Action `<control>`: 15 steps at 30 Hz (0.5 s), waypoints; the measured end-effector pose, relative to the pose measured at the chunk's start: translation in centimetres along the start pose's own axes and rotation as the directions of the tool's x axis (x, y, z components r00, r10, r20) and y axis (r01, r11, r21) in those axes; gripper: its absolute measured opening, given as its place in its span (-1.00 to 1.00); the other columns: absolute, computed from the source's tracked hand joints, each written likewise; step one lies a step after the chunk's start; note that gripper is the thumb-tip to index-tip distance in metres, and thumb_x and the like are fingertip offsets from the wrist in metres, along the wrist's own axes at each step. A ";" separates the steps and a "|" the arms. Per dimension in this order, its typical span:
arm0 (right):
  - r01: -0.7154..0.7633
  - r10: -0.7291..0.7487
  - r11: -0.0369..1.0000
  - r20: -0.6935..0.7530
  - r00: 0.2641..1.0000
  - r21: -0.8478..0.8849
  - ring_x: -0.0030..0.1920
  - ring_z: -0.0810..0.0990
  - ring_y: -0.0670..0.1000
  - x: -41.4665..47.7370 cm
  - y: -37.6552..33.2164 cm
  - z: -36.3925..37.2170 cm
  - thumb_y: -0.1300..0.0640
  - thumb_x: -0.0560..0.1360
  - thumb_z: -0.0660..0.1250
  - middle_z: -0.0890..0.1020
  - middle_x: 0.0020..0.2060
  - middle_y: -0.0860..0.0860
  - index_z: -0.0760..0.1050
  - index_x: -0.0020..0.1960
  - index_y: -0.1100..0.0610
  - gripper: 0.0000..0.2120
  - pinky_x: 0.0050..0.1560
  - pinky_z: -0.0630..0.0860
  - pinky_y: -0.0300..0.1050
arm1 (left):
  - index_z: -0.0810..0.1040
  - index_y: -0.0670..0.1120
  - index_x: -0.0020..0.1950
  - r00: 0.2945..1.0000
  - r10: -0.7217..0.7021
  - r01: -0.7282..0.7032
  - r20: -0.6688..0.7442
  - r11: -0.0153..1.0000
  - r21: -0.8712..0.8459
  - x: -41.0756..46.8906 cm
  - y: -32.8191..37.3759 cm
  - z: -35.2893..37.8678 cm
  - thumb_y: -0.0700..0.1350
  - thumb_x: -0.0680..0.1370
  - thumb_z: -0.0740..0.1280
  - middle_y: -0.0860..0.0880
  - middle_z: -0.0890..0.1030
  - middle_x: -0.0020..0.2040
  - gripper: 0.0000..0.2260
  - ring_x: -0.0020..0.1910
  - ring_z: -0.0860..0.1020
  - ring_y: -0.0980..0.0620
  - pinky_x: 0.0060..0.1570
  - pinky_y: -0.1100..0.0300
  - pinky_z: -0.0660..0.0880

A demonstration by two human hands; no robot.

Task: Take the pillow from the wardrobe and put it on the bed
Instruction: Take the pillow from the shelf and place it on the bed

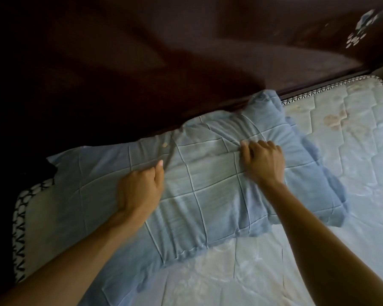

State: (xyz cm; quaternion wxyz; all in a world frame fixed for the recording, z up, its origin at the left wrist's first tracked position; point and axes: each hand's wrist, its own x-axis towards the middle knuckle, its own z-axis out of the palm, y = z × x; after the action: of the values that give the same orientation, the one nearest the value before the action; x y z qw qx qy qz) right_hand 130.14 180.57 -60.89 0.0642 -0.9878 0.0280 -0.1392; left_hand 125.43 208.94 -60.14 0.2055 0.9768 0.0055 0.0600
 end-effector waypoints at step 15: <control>-0.159 0.146 0.986 0.230 0.962 0.040 0.18 0.45 0.22 -2.4 -4.9 -0.8 -0.11 0.60 0.13 0.50 0.19 0.21 0.43 0.25 0.14 -0.61 0.23 0.32 0.13 | 0.51 -0.18 0.09 0.980 0.101 -0.106 0.171 0.994 0.026 0.0 -3.9 -3.7 0.03 0.56 0.21 -0.21 0.60 -0.04 -0.69 -0.06 0.53 -0.23 -0.06 -0.05 0.43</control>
State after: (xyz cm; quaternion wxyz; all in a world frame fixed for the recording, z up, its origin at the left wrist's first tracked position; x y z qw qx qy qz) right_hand 127.77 185.52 -60.16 0.1064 -0.9898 0.0925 -0.0214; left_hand 125.00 213.99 -58.37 0.1848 0.9808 -0.0618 -0.0129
